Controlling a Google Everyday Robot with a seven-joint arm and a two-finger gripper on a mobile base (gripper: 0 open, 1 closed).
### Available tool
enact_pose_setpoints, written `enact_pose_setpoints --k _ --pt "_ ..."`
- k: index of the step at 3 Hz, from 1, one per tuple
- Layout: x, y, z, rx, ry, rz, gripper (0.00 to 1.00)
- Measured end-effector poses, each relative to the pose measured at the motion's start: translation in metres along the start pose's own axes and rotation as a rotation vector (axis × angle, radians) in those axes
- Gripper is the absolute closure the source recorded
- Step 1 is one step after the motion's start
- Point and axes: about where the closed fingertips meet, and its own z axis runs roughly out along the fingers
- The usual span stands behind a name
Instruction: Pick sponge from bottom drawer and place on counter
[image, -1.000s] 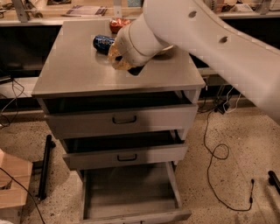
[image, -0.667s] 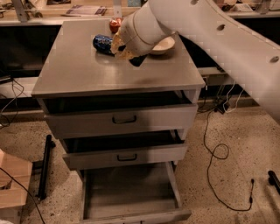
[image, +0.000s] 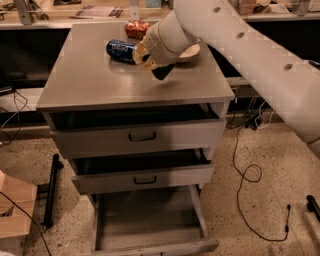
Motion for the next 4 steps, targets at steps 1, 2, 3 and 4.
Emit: enact_pose_setpoints --k 1,2,3,4 --pt "0.017 0.017 0.021 -0.039 -0.011 0.065 0.82" --pt "0.027 0.04 0.052 -0.089 -0.052 0.152 0.5" --pt "0.029 0.051 0.069 -0.103 -0.083 0.201 0.27" --pt "0.029 0.051 0.07 -0.103 -0.084 0.202 0.05"
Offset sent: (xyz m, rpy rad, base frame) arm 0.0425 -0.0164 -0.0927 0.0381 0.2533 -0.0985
